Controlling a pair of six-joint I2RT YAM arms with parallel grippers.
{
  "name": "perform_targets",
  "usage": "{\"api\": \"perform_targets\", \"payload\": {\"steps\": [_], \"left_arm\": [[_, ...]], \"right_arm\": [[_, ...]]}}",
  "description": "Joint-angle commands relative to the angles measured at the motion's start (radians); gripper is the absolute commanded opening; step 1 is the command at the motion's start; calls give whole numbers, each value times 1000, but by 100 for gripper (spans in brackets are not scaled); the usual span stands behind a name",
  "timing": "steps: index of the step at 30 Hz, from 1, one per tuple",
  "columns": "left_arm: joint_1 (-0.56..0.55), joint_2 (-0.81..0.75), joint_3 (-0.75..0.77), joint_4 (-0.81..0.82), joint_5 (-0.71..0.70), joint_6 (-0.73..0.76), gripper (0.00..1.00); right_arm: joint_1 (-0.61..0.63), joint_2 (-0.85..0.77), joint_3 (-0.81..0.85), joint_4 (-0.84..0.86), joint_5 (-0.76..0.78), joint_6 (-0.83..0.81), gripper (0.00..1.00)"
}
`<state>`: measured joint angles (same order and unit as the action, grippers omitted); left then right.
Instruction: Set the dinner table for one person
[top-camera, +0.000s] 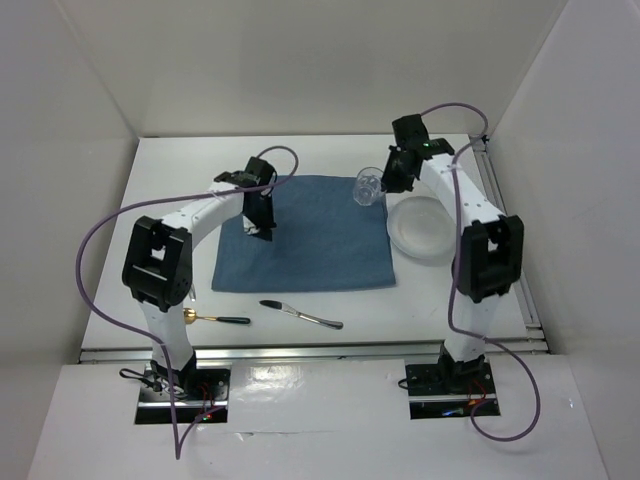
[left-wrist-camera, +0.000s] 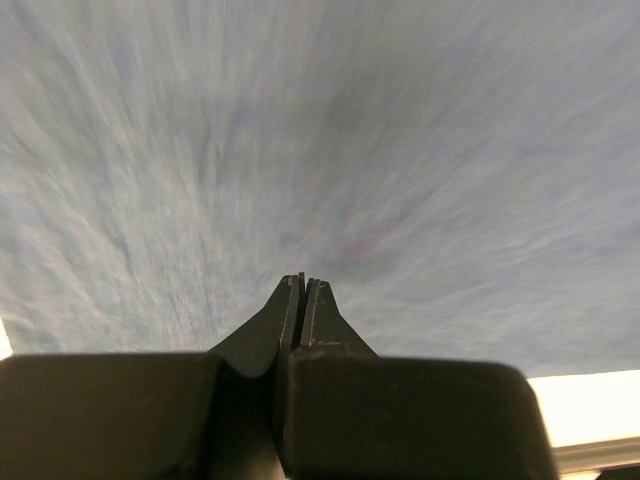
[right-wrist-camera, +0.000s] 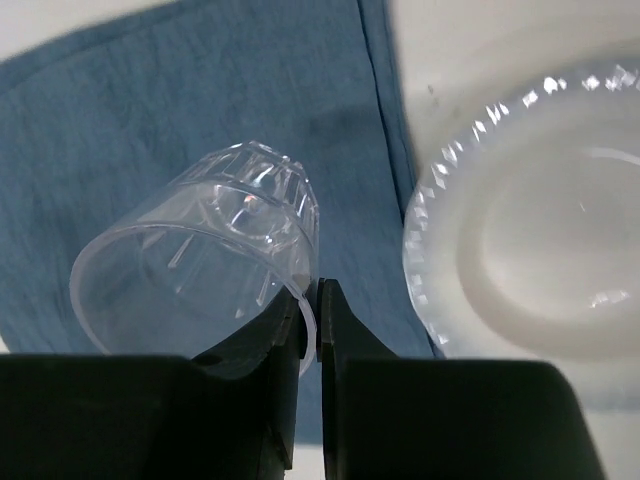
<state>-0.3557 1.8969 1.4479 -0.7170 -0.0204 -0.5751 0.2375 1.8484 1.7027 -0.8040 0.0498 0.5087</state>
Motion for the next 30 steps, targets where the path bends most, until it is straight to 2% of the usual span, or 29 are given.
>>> {"api": "perform_targets", "payload": {"steps": [1,4,11,17,18,19,20,21,22,23,25,26,30], "left_arm": [[26,-16,101,-71,-58,23,0],[35,-16,115,-82,-58,23,0],[96,-57,34,-73,-69,43,0],[196,-174,-30,-64,-46,52,0],[217,-194,-41,-64,-46,43,7],[230,-212,-41,-64,-46,43,17],[242,-226,-41,-64,-46,43,24],[267,-248,-41,-64,-46,43,35],[280,-248,-28,-77,-59,43,47],[311,-262,-27,-87,-70,53,54],[343,-275,-6,-97,-70,54,56],[356,-291,-6,-108,-70,54,59],[389,-344,-18,-108,-61,43,59]], "right_arm": [[6,98,147,39,45,33,0],[17,204,239,13,82,33,0],[26,366,388,-32,127,24,0],[26,390,368,-37,116,24,0],[26,381,368,-28,107,24,5],[26,380,356,-27,98,24,13],[26,380,356,-27,97,24,21],[35,380,356,-27,88,24,51],[36,380,356,-27,88,24,67],[36,371,367,-27,88,14,77],[36,350,377,-40,88,14,91],[36,338,390,-49,88,14,94],[36,209,355,-40,116,5,95]]}}
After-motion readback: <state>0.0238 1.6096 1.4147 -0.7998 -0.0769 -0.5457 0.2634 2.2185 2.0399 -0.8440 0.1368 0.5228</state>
